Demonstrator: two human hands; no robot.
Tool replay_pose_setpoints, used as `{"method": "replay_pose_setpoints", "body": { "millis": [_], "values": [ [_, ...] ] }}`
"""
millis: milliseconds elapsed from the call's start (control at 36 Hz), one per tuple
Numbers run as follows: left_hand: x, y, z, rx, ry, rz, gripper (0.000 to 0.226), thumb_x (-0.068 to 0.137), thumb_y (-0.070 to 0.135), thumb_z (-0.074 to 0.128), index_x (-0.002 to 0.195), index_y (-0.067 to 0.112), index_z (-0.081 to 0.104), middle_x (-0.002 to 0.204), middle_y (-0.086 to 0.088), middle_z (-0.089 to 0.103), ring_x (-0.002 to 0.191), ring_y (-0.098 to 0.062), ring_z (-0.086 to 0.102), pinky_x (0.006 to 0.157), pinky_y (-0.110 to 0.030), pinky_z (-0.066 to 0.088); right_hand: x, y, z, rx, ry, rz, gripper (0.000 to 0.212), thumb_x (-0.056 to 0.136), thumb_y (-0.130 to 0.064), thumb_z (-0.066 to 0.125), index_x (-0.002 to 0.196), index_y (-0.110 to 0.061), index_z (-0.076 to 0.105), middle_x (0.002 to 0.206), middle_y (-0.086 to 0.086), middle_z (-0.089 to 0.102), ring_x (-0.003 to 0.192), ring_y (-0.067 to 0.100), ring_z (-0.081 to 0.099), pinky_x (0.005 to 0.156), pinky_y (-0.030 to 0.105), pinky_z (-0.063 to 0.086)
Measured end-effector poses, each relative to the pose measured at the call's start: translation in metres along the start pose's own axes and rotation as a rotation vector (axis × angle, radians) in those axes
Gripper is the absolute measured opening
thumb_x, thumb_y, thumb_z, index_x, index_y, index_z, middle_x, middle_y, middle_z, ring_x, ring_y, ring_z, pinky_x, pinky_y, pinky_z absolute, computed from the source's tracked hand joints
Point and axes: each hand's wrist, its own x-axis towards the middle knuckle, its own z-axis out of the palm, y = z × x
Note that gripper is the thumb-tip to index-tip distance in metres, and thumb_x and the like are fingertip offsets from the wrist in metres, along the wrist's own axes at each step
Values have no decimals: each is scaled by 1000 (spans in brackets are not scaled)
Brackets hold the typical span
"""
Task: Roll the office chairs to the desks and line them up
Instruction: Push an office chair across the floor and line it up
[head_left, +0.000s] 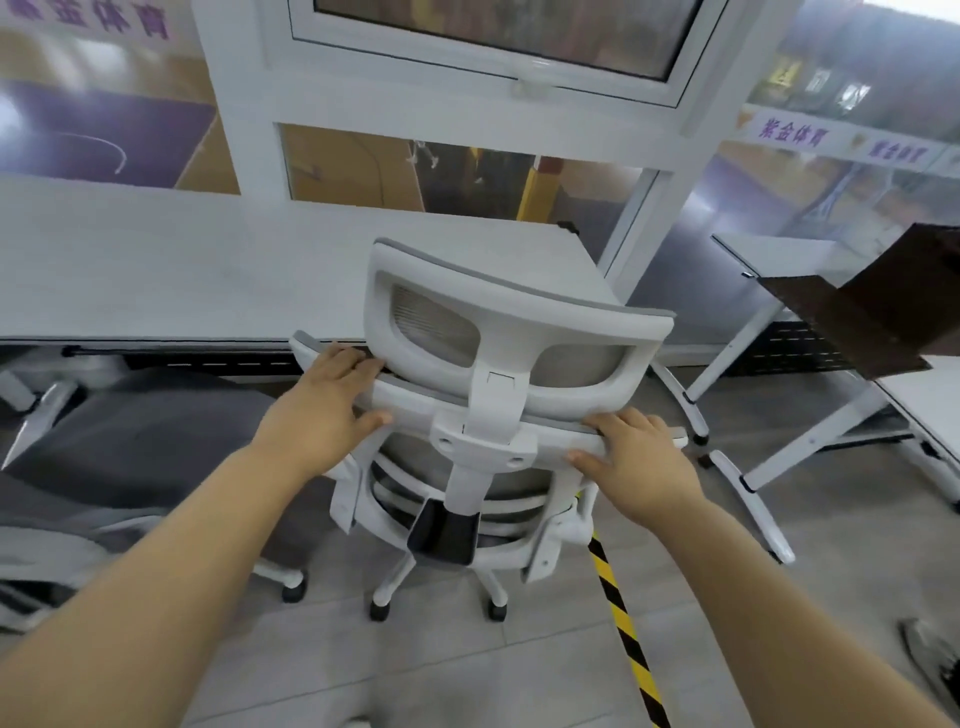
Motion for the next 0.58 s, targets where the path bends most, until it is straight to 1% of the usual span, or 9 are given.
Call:
{"method": "replay_pose_setpoints", "body": {
  "millis": [83,139,194,250,278,417,472,528,583],
  "values": [
    [-11,9,-1,75,-60,-77,71,86,40,61,146,22,27,156,1,19,144,-15,11,115,-36,23,6,5,-17,-113,-127,-81,53,89,-53,51,136,-29,42,135,-5,44,128,21,33,91,38,40],
    [-22,19,-6,89,-84,-144,71,86,42,60,146,26,26,157,6,14,142,-17,20,110,-39,33,9,5,-30,-170,-203,-129,53,89,-54,51,135,-28,42,132,-3,47,124,20,40,87,36,41],
    [-35,32,-12,124,-128,-194,63,87,46,56,142,30,31,154,6,23,135,-18,35,101,-39,41,12,5,-41,-214,-259,-180,49,88,-55,50,129,-28,46,124,-2,51,114,20,48,86,37,47],
    [-49,45,-20,180,-191,-281,53,88,50,52,136,29,42,140,3,44,124,-18,46,95,-37,44,14,2,-50,-262,-290,-241,43,88,-56,50,120,-27,49,116,-1,55,102,20,53,85,40,49],
    [-57,50,-24,210,-214,-330,51,88,52,51,133,28,46,134,2,50,121,-19,48,94,-38,44,13,0,-55,-267,-297,-275,42,87,-55,51,118,-27,50,116,-1,56,101,20,54,85,40,49],
    [-113,66,-37,236,-253,-501,56,89,54,49,140,32,39,147,3,38,133,-19,38,102,-36,37,1,-26,-79,-229,-359,-438,50,88,-50,55,131,-26,46,132,0,53,117,21,51,93,35,44],
    [-140,70,-42,234,-255,-572,52,89,54,50,135,30,45,139,1,47,125,-21,46,97,-35,41,-7,-41,-84,-252,-372,-518,54,86,-53,56,133,-29,44,134,-1,52,118,19,51,94,35,44],
    [-170,70,-47,242,-245,-629,45,87,55,50,123,28,52,122,1,57,110,-22,54,89,-36,47,-18,-59,-87,-272,-380,-594,57,84,-56,57,134,-31,44,135,-3,52,119,18,50,95,37,44],
    [-201,67,-52,229,-231,-698,40,87,54,51,119,30,54,119,4,56,108,-20,54,85,-34,46,-31,-80,-86,-295,-405,-671,59,84,-56,57,135,-31,42,136,-3,50,120,17,50,96,36,43]
  ]
}}
